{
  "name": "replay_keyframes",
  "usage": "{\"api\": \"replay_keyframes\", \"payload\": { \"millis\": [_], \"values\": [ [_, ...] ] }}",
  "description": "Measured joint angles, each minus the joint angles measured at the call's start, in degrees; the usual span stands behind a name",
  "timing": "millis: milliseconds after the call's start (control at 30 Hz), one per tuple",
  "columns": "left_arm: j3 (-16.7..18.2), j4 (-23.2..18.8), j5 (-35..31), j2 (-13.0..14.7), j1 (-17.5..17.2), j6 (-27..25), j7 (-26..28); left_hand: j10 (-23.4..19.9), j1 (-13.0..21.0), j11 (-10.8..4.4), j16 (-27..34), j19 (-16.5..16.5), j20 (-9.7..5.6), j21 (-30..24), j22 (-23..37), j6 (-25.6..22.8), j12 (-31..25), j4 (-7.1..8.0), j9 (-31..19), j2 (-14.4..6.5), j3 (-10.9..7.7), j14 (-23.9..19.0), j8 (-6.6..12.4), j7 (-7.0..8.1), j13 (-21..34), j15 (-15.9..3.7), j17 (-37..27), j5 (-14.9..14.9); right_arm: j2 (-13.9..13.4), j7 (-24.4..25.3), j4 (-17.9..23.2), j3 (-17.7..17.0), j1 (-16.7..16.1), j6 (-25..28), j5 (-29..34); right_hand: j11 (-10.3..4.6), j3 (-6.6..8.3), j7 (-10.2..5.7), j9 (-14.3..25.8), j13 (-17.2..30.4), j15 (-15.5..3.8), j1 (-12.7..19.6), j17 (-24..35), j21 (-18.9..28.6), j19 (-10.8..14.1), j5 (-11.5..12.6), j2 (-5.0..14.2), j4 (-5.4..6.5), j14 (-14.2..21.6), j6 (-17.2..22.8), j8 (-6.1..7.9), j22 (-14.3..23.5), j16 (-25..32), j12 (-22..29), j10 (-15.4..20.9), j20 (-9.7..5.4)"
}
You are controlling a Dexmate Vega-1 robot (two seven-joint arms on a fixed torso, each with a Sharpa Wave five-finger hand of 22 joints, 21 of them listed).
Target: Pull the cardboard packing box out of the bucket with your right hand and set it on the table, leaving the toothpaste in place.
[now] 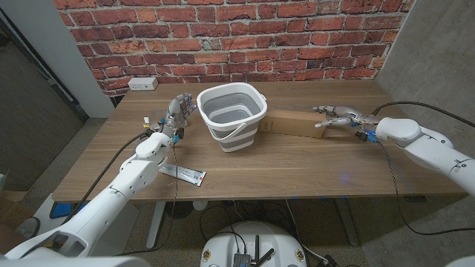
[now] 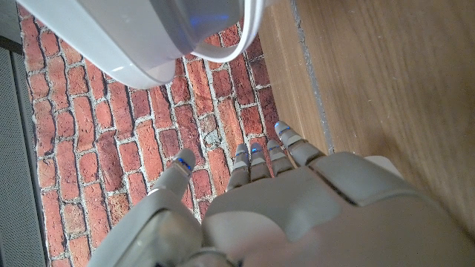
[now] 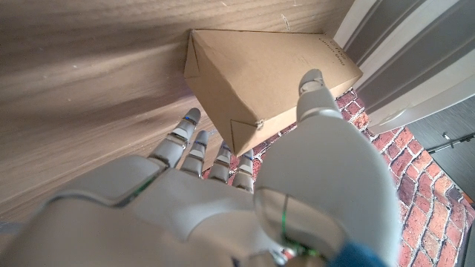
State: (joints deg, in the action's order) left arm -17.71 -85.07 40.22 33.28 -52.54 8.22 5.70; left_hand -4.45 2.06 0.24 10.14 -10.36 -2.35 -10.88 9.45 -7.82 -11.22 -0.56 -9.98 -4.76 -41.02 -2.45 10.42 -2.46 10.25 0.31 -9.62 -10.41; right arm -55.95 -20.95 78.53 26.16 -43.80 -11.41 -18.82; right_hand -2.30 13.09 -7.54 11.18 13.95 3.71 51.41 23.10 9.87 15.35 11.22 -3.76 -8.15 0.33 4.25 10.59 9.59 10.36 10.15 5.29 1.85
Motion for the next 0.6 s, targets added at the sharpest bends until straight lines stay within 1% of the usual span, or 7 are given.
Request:
{"api": "replay_keyframes", "payload": {
  "millis": [133,200,267,333,433,533,600],
  "values": [
    [-0.08,0.37,-0.19,-0.05,0.3,0.21,-0.14,0.0,0.0,0.0,0.0,-0.32,0.32,0.0,0.0,-0.07,0.0,0.0,0.0,0.0,0.0,0.0,0.0,0.0,0.0,0.0,0.0,0.0,0.01,-0.68,-0.3,-0.26,0.21,-0.34,-0.65,0.17,0.0,0.22,0.0,-0.13,0.59,-0.39,-0.42,0.0,-1.56,-0.2,0.37,0.0,-1.45,-1.2,0.0,0.0,0.0,0.0,-1.15,0.4],
    [-0.12,0.62,-0.33,-0.06,0.52,0.36,-0.29,0.0,0.0,0.0,0.0,-0.32,0.32,0.0,0.0,-0.28,0.0,0.0,0.0,0.0,0.0,0.0,0.0,0.22,0.0,0.0,0.0,0.0,0.01,-0.99,-0.47,-0.44,0.32,-0.46,-0.96,0.26,-0.15,0.29,0.0,-0.37,0.49,-0.76,-0.53,0.0,-1.98,-0.2,0.0,0.15,-1.74,-1.52,0.0,0.0,0.0,0.0,-1.23,0.38],
    [-0.15,0.83,-0.38,-0.07,0.68,0.41,-0.44,0.0,0.0,0.0,0.0,-0.32,0.32,0.0,0.0,-0.28,0.0,0.0,0.0,0.0,0.0,0.0,0.0,0.22,0.0,0.0,0.0,0.0,0.01,-1.45,-0.65,-0.65,0.4,-0.74,-1.52,0.56,-0.2,0.29,0.0,-0.39,0.62,-0.76,-0.53,0.0,-2.07,-0.2,0.0,0.2,-2.06,-1.52,-0.06,0.0,0.0,0.0,-1.54,0.29],
    [-0.18,0.99,-0.43,-0.07,0.81,0.42,-0.62,0.0,0.0,0.0,0.0,-0.32,0.32,0.0,0.0,-0.28,0.0,0.0,0.0,0.0,0.0,0.0,0.0,0.22,0.0,0.0,0.0,0.0,0.01,-1.66,-0.78,-0.88,0.47,-0.93,-1.82,0.57,-0.21,0.52,0.0,-0.39,0.7,-0.75,-0.76,0.0,-2.38,-0.2,0.0,0.2,-2.15,-1.75,-0.06,0.01,0.0,0.0,-1.54,0.61],
    [-0.22,1.33,-0.49,-0.07,1.05,0.52,-0.93,0.0,0.0,0.0,0.0,-0.32,0.32,0.0,0.0,-0.28,0.0,0.0,0.0,0.0,0.0,0.0,0.0,0.22,0.0,0.0,0.0,0.0,0.01,-2.03,-1.04,-1.19,0.57,-1.23,-2.37,0.57,-0.2,0.6,0.0,-0.39,0.93,-0.95,-0.8,0.0,-2.5,-0.42,0.19,0.2,-2.38,-1.83,-0.06,0.01,0.0,0.0,-1.54,0.47],
    [-0.28,1.92,-0.57,-0.1,1.43,0.67,-1.17,0.0,0.0,0.0,0.0,-0.32,0.32,0.0,0.0,-0.28,0.0,0.0,0.0,0.0,0.0,0.0,0.0,0.22,0.0,0.0,0.0,0.0,0.01,-2.57,-1.26,-1.41,0.7,-1.67,-3.09,0.57,-0.2,0.6,0.0,-0.39,1.13,-1.22,-0.88,0.0,-2.99,-0.42,-0.01,0.2,-2.58,-1.83,-0.06,0.01,0.0,0.0,-1.54,0.61],
    [-0.32,2.35,-0.73,-0.21,1.67,1.01,-1.34,0.0,0.0,0.0,0.0,-0.32,0.31,0.0,0.0,-0.28,0.0,0.0,0.0,0.0,0.0,0.0,0.0,0.22,-0.09,0.0,0.0,0.0,0.02,-2.98,-1.67,-1.68,0.86,-2.0,-3.62,0.81,-0.2,0.6,0.0,-0.62,1.31,-1.29,-1.06,0.0,-3.29,-0.42,-0.01,0.2,-2.76,-1.83,-0.06,0.01,0.0,0.0,-1.79,0.91]
  ]
}}
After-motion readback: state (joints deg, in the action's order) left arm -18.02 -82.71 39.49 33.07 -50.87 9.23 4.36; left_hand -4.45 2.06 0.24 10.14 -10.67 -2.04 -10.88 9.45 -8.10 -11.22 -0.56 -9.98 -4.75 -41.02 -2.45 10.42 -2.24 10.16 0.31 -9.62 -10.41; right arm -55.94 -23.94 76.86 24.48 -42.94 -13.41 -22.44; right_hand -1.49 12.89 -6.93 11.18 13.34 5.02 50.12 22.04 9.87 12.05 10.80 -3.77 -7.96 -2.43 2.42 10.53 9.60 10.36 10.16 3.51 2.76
